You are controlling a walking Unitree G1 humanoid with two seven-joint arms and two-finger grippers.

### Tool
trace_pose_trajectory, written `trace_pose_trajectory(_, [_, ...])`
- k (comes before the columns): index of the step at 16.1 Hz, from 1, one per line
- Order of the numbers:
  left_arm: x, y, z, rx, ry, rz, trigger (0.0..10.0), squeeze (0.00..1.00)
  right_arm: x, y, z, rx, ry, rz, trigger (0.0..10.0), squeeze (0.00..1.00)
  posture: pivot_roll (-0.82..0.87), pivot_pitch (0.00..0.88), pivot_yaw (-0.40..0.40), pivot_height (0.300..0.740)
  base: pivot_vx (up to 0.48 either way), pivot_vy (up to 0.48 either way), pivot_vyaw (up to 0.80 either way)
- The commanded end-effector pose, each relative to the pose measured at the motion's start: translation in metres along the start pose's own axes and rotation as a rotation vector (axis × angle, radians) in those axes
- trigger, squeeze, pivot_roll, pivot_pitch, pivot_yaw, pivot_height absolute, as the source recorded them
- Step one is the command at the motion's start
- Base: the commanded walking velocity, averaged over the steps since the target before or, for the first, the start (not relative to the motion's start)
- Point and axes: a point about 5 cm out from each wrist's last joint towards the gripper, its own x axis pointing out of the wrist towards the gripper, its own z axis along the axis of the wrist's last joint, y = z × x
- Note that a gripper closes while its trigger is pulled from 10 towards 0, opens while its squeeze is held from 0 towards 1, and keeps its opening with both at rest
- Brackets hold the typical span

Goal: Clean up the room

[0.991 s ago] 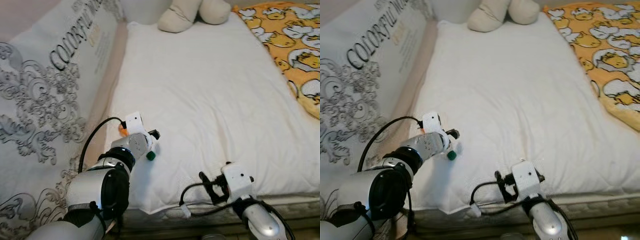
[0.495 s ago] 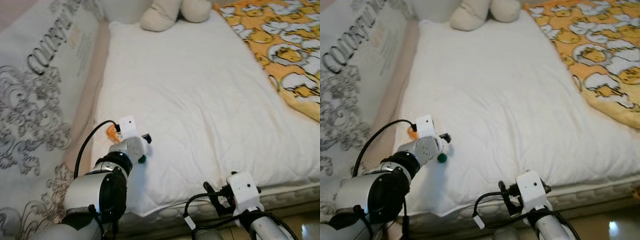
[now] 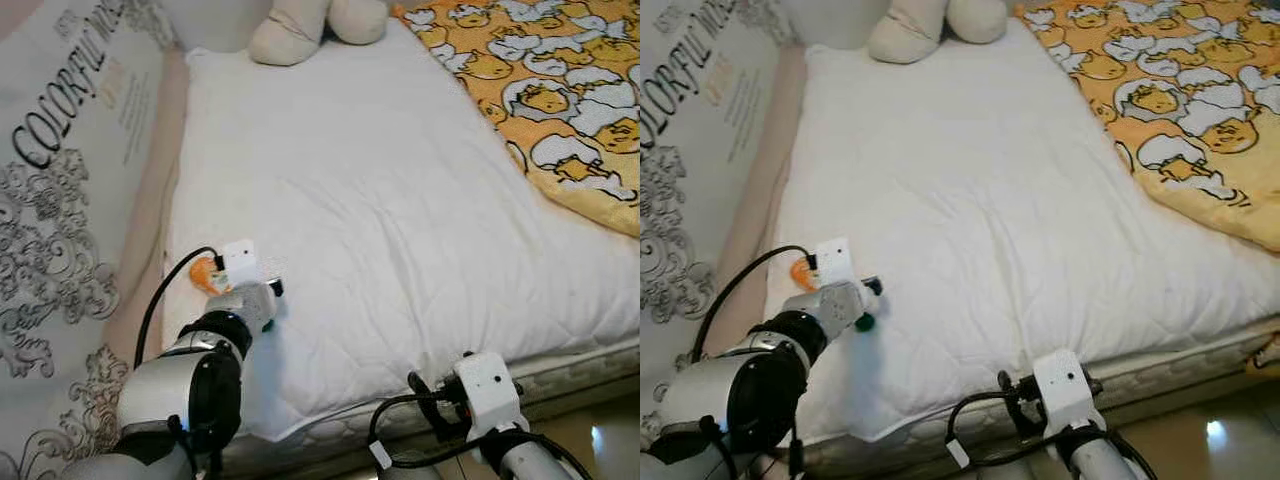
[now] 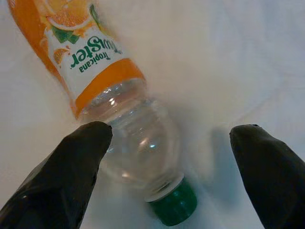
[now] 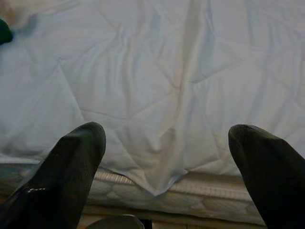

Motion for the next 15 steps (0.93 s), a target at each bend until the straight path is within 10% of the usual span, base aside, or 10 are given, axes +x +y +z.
trace_pose_trajectory(1, [0.006, 0.021, -0.01, 0.04, 0.021, 0.083, 10.0, 0.0, -0.002, 0.001, 0.005, -0.002, -0.016, 0.005, 10.0, 0.0, -0.49, 0.076, 0.139, 0.736, 0.0, 0.0, 0.0])
trace_pose_trajectory(10, [0.007, 0.022, -0.011, -0.089, 0.024, 0.039, 10.0, 0.0, -0.004, 0.002, 0.01, -0.025, -0.047, 0.063, 10.0, 0.0, -0.49, 0.072, 0.123, 0.736, 0.0, 0.0, 0.0])
trace_pose_trajectory(11, [0.007, 0.02, -0.01, -0.08, 0.019, 0.03, 0.0, 0.0, -0.005, 0.002, 0.01, -0.026, -0.045, 0.064, 10.0, 0.0, -0.49, 0.073, 0.123, 0.736, 0.0, 0.0, 0.0])
trace_pose_trajectory(15, [0.006, 0.015, -0.007, -0.04, -0.001, -0.004, 0.0, 0.0, 0.001, 0.002, 0.008, -0.013, -0.043, 0.061, 10.0, 0.0, -0.48, 0.065, 0.129, 0.736, 0.0, 0.0, 0.0])
